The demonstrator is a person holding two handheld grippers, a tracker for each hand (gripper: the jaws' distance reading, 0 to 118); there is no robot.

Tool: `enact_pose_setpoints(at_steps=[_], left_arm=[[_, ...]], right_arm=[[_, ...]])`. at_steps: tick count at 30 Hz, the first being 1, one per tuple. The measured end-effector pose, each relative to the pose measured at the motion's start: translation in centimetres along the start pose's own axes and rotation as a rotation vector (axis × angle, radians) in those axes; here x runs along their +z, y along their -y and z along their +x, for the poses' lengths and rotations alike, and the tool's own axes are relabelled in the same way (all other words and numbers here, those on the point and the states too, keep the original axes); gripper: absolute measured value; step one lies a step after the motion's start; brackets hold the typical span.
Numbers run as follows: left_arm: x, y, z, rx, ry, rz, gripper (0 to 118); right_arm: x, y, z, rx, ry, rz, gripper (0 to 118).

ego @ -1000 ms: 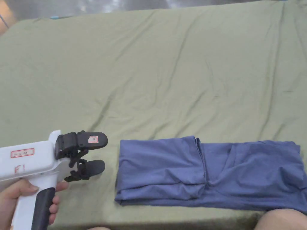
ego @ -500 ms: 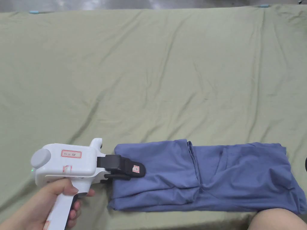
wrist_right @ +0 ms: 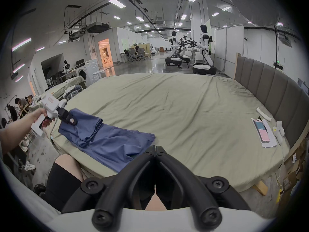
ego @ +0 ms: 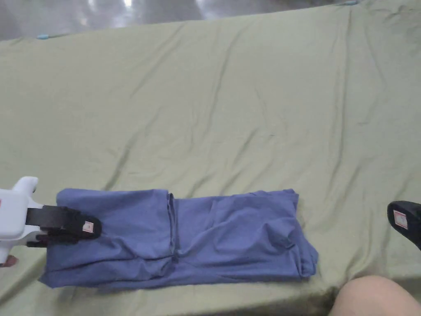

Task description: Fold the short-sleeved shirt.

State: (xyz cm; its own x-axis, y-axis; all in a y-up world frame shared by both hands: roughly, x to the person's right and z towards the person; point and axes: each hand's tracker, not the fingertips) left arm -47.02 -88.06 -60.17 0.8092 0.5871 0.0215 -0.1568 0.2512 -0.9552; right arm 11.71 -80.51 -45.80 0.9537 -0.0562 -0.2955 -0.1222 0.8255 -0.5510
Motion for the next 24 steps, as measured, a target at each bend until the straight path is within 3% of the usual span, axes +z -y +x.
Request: enact_pose_setpoints(at_steps=[4,8,17,24], left_arm=[[1.2,-2.3,7.0,-0.055,-0.063,-0.1,8],[-0.3,-3.7,14.4,-0.169,-0.239,-0.142,8],[-8.3,-2.7,23.4,-0.241,-0.223,-0.218,8],[-17.5,-0.7,27.0,-0.231,-0.189,-0.258,14]], right_arm=[[-0.5,0.8,1.3,0.005,-0.016,-0.008,0],[0.3,1.6,3.1,-0.015,-0.031,0.017,0],[2.2,3.7,7.6,-0.062,-0.041,0.031,0],[4.7,4.9,9.4,-0.044,0.004,0.03,0]])
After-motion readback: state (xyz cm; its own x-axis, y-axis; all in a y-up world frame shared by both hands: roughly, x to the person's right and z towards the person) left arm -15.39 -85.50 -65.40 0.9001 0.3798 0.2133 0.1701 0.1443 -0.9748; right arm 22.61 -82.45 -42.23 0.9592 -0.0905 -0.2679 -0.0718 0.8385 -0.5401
